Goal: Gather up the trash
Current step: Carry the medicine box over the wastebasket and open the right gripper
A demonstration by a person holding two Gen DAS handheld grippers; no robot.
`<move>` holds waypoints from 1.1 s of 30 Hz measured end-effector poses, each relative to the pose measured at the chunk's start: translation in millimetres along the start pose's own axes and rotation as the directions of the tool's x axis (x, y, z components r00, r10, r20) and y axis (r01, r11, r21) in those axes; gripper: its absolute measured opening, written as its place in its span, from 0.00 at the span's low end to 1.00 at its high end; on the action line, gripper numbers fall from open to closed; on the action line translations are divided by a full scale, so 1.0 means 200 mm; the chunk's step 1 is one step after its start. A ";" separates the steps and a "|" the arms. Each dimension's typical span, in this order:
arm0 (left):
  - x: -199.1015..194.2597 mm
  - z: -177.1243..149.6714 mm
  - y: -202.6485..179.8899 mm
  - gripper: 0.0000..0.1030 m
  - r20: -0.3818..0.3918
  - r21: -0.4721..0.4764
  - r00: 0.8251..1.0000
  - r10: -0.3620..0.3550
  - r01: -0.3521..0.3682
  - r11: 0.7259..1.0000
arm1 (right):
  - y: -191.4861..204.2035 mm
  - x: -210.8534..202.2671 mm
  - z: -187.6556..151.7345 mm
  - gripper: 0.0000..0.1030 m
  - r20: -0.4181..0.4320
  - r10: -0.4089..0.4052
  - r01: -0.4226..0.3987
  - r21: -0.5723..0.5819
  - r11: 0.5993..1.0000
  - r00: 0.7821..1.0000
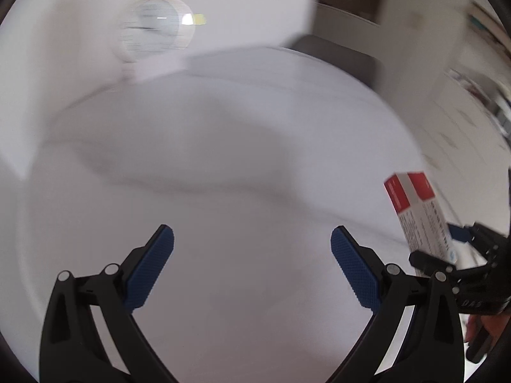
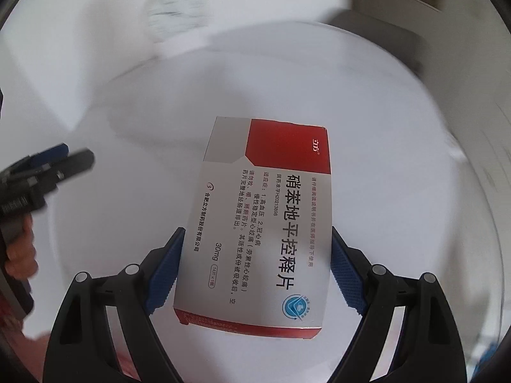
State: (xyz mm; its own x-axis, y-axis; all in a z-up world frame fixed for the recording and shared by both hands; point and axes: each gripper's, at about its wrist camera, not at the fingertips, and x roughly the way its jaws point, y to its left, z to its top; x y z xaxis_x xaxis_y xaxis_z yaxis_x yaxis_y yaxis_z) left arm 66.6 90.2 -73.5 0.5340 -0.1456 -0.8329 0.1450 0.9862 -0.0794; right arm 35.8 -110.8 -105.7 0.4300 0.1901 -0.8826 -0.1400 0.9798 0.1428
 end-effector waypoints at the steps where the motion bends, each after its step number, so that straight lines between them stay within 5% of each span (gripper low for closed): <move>1: 0.02 -0.02 -0.14 0.92 -0.010 0.018 0.999 -0.035 0.035 0.999 | -0.11 -0.05 -0.10 0.82 0.000 -0.021 0.021 0.030 0.999 1.000; 7: 0.16 -0.26 -0.87 0.92 -0.110 0.169 0.993 -0.033 0.051 0.984 | -0.89 -0.10 -0.84 0.82 -0.130 -0.160 0.186 0.220 0.958 0.978; 13: 0.14 -0.37 -1.19 0.92 -0.174 0.177 0.985 -0.012 0.044 0.983 | -1.30 0.42 -1.37 0.82 -0.347 -0.035 0.160 0.341 0.926 0.937; 16: 0.16 -0.33 -1.23 0.92 -0.186 0.187 0.982 0.023 0.013 0.982 | -1.28 0.68 -1.41 0.82 -0.402 -0.005 0.157 0.346 0.925 0.916; 21: 0.12 -0.37 -1.29 0.92 -0.189 0.209 0.981 0.029 0.012 0.978 | -1.31 0.76 -1.44 0.88 -0.417 0.027 0.153 0.392 0.907 0.909; 25: 0.09 -0.38 -1.27 0.92 -0.199 0.205 0.980 -0.004 0.046 0.978 | -1.24 0.57 -1.27 0.88 -0.318 0.041 0.111 0.448 0.887 0.947; 28: 0.06 -0.35 -1.26 0.92 -0.184 0.211 0.983 -0.026 0.066 0.975 | -1.14 0.22 -1.05 0.90 -0.190 -0.015 0.096 0.422 0.901 0.982; 33: -0.07 -0.23 -1.20 0.92 -0.111 0.214 0.991 -0.073 0.096 0.972 | -0.92 -0.27 -0.68 0.97 0.011 -0.105 0.095 0.338 0.936 0.994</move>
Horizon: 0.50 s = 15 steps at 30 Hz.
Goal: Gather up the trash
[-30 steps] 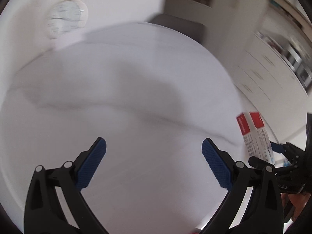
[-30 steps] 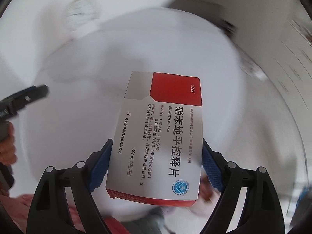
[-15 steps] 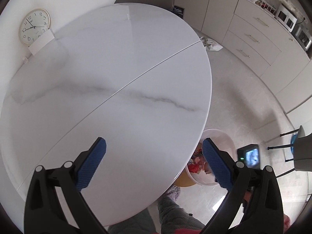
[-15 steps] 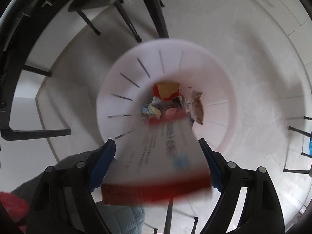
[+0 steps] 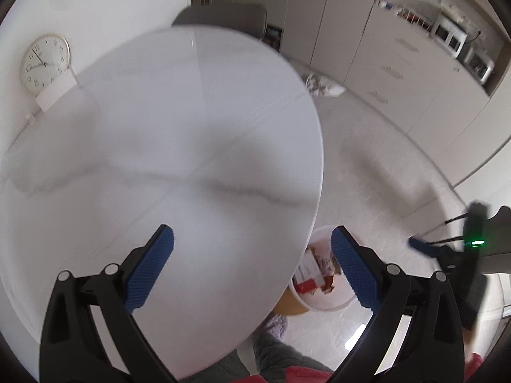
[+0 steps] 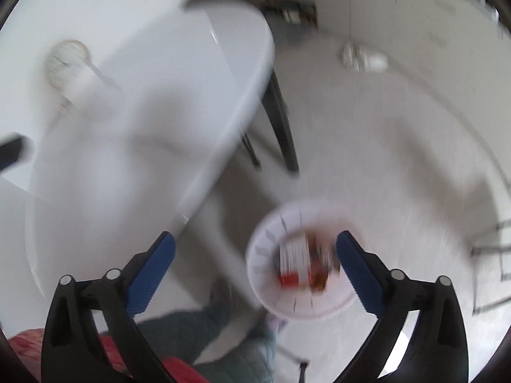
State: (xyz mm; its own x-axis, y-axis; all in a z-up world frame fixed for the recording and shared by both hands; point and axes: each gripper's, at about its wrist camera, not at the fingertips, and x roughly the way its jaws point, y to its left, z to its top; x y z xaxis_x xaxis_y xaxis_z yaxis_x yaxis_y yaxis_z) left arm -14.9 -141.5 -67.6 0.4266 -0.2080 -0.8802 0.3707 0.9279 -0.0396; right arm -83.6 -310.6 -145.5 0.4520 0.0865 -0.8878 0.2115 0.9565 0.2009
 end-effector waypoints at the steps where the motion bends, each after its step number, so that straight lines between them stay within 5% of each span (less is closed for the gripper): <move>1: -0.07 0.02 0.03 0.92 0.034 -0.003 0.999 0.002 -0.001 1.000 | 0.07 -0.10 0.05 0.97 0.047 -0.006 0.007 -0.025 1.000 0.999; 6: -0.32 0.08 0.14 0.92 0.162 -0.005 0.986 0.040 -0.039 0.999 | 0.35 -0.44 0.26 0.98 0.221 -0.011 0.040 -0.126 0.991 0.975; 15: -0.68 0.15 0.37 0.92 0.303 -0.088 0.944 0.130 -0.109 0.990 | 0.66 -0.68 0.39 0.98 0.336 0.048 0.022 -0.200 0.979 0.941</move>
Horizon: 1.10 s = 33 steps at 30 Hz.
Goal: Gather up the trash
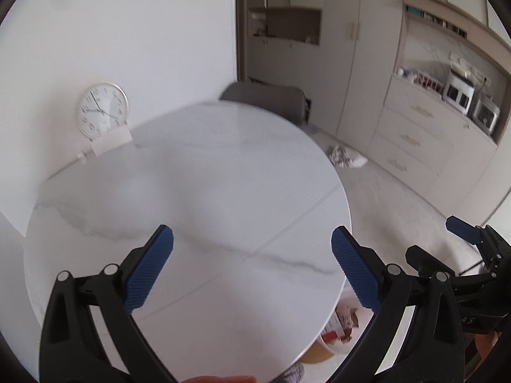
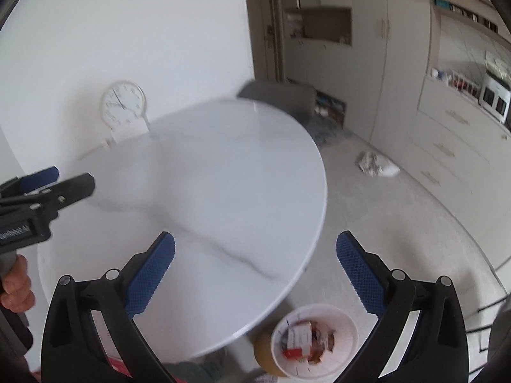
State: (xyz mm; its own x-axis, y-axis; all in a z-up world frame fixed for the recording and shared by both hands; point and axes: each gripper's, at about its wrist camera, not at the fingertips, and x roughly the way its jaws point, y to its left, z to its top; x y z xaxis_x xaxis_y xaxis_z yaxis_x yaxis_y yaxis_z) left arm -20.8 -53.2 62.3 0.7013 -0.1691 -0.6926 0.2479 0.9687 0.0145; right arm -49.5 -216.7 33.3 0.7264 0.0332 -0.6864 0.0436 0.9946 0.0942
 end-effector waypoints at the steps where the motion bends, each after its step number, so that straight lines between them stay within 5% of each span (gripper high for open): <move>1: -0.05 0.05 0.03 0.92 0.031 -0.003 0.999 0.009 -0.009 1.000 | 0.03 -0.04 0.06 0.98 0.028 0.001 0.000 -0.011 1.000 1.000; 4: -0.18 0.19 0.08 0.92 0.134 -0.019 0.990 0.043 -0.041 0.999 | 0.11 -0.15 0.24 0.98 0.117 -0.004 0.011 -0.058 0.998 0.993; 8: -0.40 0.40 0.13 0.92 0.274 -0.046 0.952 0.138 -0.130 0.990 | 0.20 -0.32 0.45 0.98 0.249 -0.020 0.044 -0.088 0.995 0.968; 12: -0.52 0.51 0.16 0.92 0.333 -0.083 0.917 0.217 -0.201 0.976 | 0.26 -0.47 0.57 0.98 0.332 0.004 0.024 -0.079 0.997 0.943; 18: -0.56 0.50 0.21 0.92 0.337 -0.113 0.912 0.235 -0.208 0.971 | 0.33 -0.57 0.58 0.98 0.381 0.019 0.016 -0.089 0.996 0.924; 33: -0.51 0.43 0.25 0.92 0.293 -0.127 0.936 0.193 -0.162 0.979 | 0.35 -0.55 0.57 0.98 0.359 0.036 0.000 -0.102 0.995 0.933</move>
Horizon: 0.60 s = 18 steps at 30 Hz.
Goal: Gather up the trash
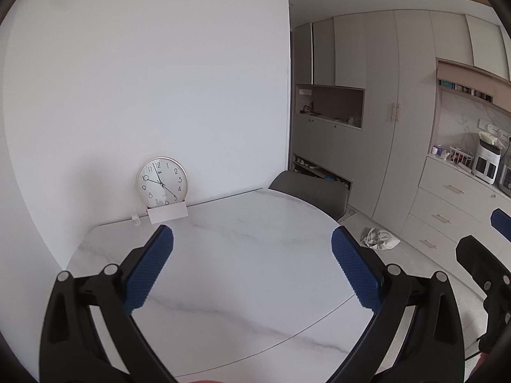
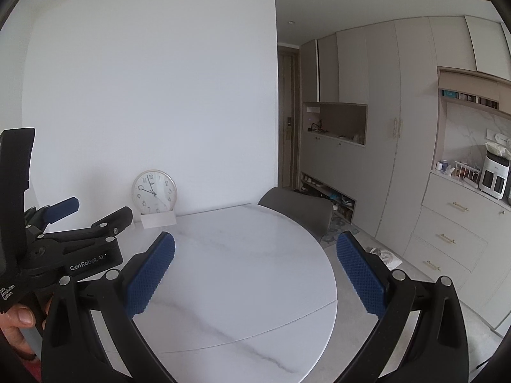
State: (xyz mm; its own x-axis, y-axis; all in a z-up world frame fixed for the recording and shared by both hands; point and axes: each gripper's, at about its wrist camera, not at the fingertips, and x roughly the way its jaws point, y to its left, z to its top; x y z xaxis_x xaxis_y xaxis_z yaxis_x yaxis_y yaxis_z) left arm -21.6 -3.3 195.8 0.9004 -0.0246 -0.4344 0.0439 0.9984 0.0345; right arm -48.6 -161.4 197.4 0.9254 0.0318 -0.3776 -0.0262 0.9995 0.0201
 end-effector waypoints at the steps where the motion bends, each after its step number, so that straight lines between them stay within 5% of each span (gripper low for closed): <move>1: 0.00 0.00 0.00 0.92 -0.002 0.001 1.000 0.000 0.000 1.000 | 0.00 0.00 0.00 0.98 0.000 -0.001 0.001 0.000 1.000 1.000; 18: 0.03 -0.01 0.00 0.92 -0.013 0.004 1.000 0.007 -0.007 1.000 | -0.02 0.02 -0.02 0.98 -0.014 -0.004 0.004 0.019 1.000 1.000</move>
State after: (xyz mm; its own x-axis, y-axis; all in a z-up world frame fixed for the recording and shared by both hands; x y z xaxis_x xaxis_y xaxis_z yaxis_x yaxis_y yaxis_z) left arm -17.7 -3.7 190.7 0.8952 -0.0169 -0.4454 0.0395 0.9984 0.0415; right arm -45.8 -164.9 192.2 0.9201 0.0281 -0.3906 -0.0154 0.9992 0.0357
